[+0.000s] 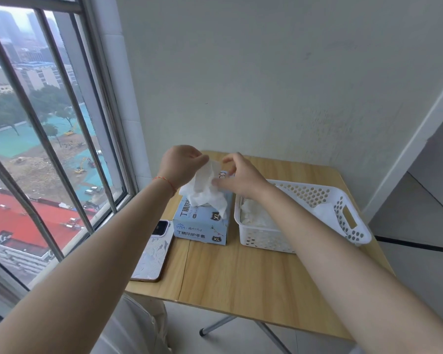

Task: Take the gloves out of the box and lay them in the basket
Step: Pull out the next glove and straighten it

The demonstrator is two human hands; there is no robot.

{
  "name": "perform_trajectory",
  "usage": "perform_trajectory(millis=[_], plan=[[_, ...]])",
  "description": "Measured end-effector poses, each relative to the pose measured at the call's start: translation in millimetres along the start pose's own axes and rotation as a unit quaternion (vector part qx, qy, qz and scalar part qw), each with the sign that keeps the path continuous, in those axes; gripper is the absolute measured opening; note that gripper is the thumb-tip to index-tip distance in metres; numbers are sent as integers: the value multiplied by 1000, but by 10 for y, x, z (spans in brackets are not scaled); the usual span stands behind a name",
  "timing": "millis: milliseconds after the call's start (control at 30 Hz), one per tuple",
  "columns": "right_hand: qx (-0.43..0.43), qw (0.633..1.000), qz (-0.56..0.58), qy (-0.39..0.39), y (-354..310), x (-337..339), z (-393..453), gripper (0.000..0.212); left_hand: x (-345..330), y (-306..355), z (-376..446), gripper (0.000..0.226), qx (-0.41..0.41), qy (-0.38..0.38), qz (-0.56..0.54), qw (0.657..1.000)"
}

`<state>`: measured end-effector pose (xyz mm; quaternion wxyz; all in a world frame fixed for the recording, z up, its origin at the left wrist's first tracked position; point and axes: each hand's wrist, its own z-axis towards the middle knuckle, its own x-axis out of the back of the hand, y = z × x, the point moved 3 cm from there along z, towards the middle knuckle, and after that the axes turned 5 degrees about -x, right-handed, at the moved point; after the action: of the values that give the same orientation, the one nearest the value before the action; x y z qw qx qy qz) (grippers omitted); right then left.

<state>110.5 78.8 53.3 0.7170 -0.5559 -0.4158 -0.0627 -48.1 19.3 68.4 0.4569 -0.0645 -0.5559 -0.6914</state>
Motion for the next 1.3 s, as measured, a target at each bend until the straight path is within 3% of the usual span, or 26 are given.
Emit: perform_trajectory(millis=[133, 233, 300, 400, 500, 633, 733, 867, 1000, 1033, 1133, 1200, 1300], plan=[[55, 998, 31, -5, -110, -20, -49, 73, -74, 50, -46, 22, 14, -22, -26, 999], [47, 998, -12, 33, -79, -32, -44, 34, -100, 63, -80, 32, 29, -42, -79, 996], [28, 997, -11, 73, -50, 7, -13, 14, -92, 35, -106, 25, 31, -54, -127, 990], [6, 994, 25, 104, -26, 55, 45, 20, -90, -95, -136, 26, 31, -105, -139, 984], [0, 987, 94, 132, -99, 117, 92, 29, -168, -323, -127, 57, 29, -153, -90, 984], [12, 966, 182, 182, -222, 237, 142, 43, -316, -521, -183, 70, 44, -150, -31, 987], [13, 960, 207, 188, -252, 314, 166, 43, -281, -477, -212, 70, 43, -133, -86, 986], [-20, 966, 236, 107, -255, 342, 182, 35, -80, -52, -207, 65, 30, -111, -301, 947], [-59, 939, 337, -45, -196, 267, 135, 35, -86, 210, -190, 48, -23, -231, -340, 911], [-73, 931, 350, -71, -169, 254, 98, 41, -104, 256, -199, 40, -10, -219, -336, 916], [-112, 916, 361, -139, -49, 218, 5, 43, -105, 296, -226, 5, 91, -60, -345, 932], [-137, 917, 310, -210, 49, 206, -95, 44, -124, 233, -230, 5, 138, 9, -368, 919], [-159, 925, 228, -260, 153, 199, -229, 16, -111, 149, -241, 12, 199, 43, -461, 864]])
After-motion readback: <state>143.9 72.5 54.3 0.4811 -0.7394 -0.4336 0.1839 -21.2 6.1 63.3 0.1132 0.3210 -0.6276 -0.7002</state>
